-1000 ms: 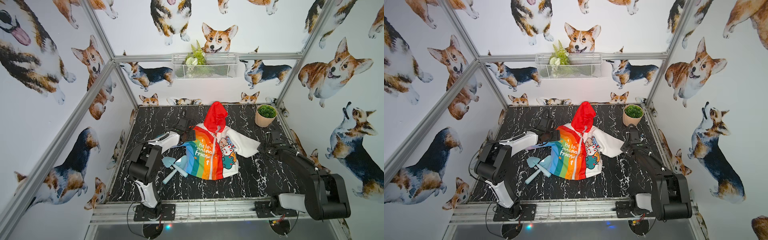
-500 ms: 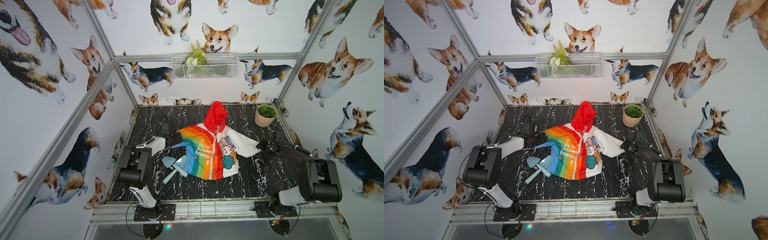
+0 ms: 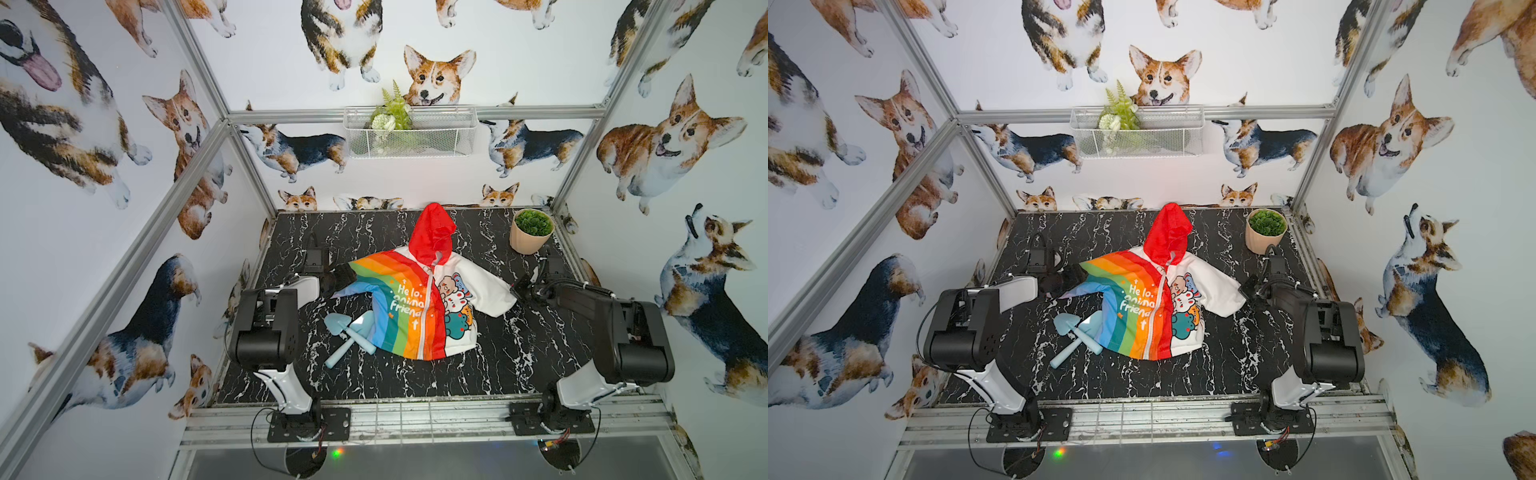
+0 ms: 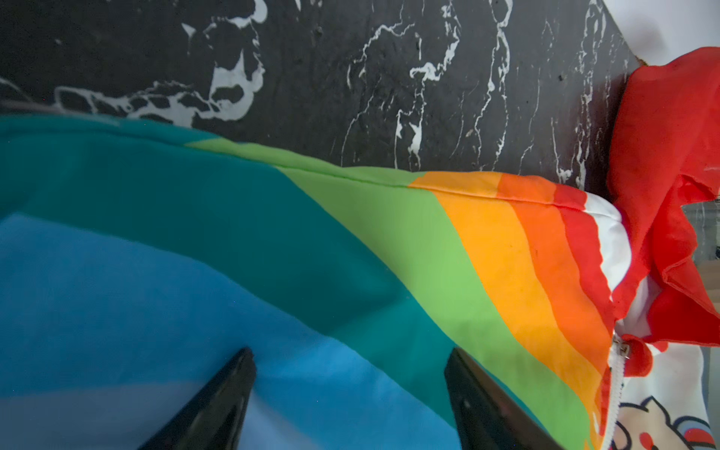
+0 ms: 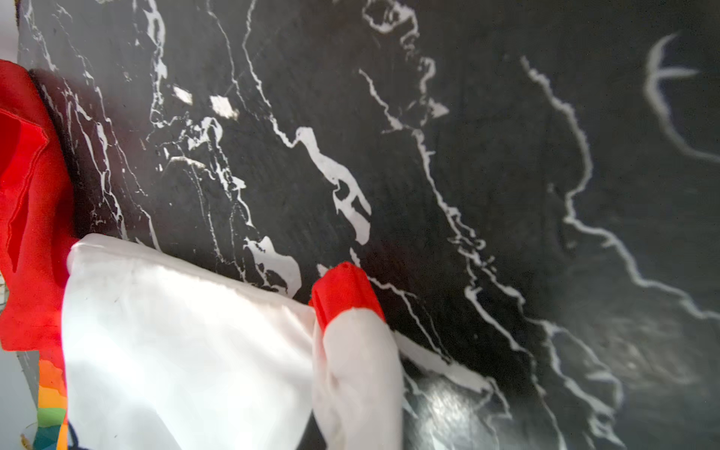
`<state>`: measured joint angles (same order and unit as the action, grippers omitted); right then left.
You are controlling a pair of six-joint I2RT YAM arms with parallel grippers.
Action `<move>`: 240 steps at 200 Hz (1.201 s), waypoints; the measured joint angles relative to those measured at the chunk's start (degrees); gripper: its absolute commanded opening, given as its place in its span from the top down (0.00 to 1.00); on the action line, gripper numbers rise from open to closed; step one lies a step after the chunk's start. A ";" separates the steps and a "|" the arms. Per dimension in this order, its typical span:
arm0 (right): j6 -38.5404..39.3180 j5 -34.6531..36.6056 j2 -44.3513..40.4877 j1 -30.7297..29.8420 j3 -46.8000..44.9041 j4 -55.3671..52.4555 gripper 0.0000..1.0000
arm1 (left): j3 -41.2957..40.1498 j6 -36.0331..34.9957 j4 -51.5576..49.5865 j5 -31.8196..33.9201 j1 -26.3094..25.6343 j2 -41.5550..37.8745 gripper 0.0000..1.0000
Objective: Unzip the jacket
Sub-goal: Flatten out the jacket at the center of the board.
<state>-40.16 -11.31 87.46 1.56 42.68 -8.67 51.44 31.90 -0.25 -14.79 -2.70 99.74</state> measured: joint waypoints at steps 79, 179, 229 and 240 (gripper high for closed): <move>6.03 33.53 -3.61 -17.09 17.68 -28.09 1.00 | 0.87 0.00 -0.04 -0.48 0.00 0.81 0.20; 18.78 24.48 17.22 -30.40 35.52 -36.63 0.38 | 1.03 -0.02 -0.52 -0.44 0.00 0.63 0.19; 18.12 8.70 0.04 -23.85 19.98 -22.16 0.46 | -1.42 -0.02 -0.20 -1.25 0.00 -2.89 0.18; 16.68 8.44 -3.54 -20.92 16.35 -19.63 0.48 | -3.43 -0.11 0.48 -1.86 -0.20 -6.10 0.18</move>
<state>-23.49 -2.87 83.92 -19.35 59.02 -28.29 48.01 31.79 0.23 -16.64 -2.90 93.65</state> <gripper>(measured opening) 0.545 0.817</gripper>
